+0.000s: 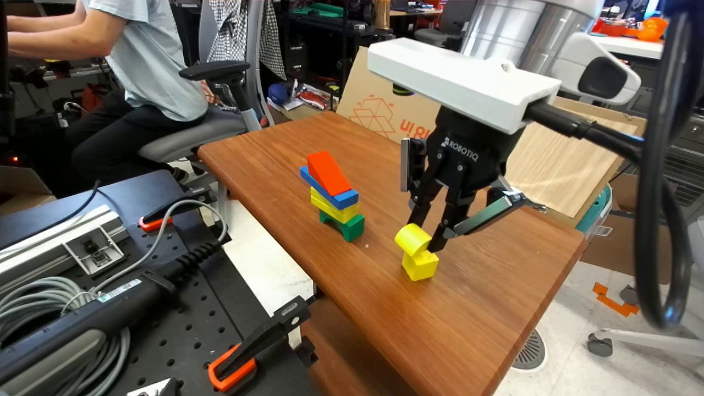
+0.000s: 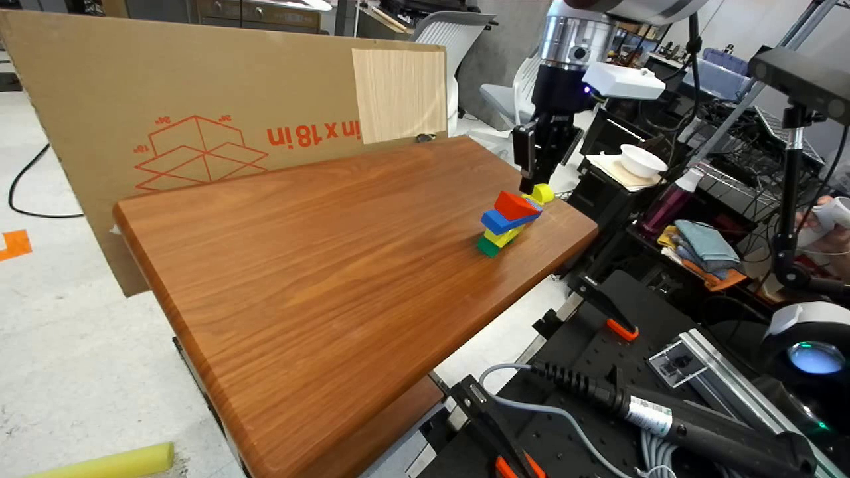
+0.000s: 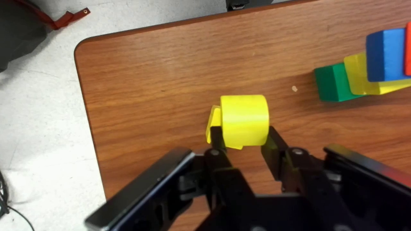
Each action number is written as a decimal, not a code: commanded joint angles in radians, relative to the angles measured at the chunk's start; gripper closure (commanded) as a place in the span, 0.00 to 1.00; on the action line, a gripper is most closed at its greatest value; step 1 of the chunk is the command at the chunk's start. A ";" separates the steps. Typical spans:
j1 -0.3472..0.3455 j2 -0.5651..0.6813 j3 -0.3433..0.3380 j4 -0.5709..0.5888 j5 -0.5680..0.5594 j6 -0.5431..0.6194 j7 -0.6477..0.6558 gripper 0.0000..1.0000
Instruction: Pick the semi circle shaped block and put it on top of the cube
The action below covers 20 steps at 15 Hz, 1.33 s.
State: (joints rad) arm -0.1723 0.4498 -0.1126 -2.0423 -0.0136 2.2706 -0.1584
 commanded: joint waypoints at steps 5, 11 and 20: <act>0.007 0.093 0.000 0.115 -0.021 -0.066 0.021 0.91; 0.021 0.101 -0.001 0.133 -0.035 -0.102 0.032 0.18; 0.040 -0.095 0.016 -0.010 -0.056 -0.097 -0.010 0.00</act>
State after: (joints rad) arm -0.1351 0.4790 -0.1101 -1.9685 -0.0562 2.1966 -0.1487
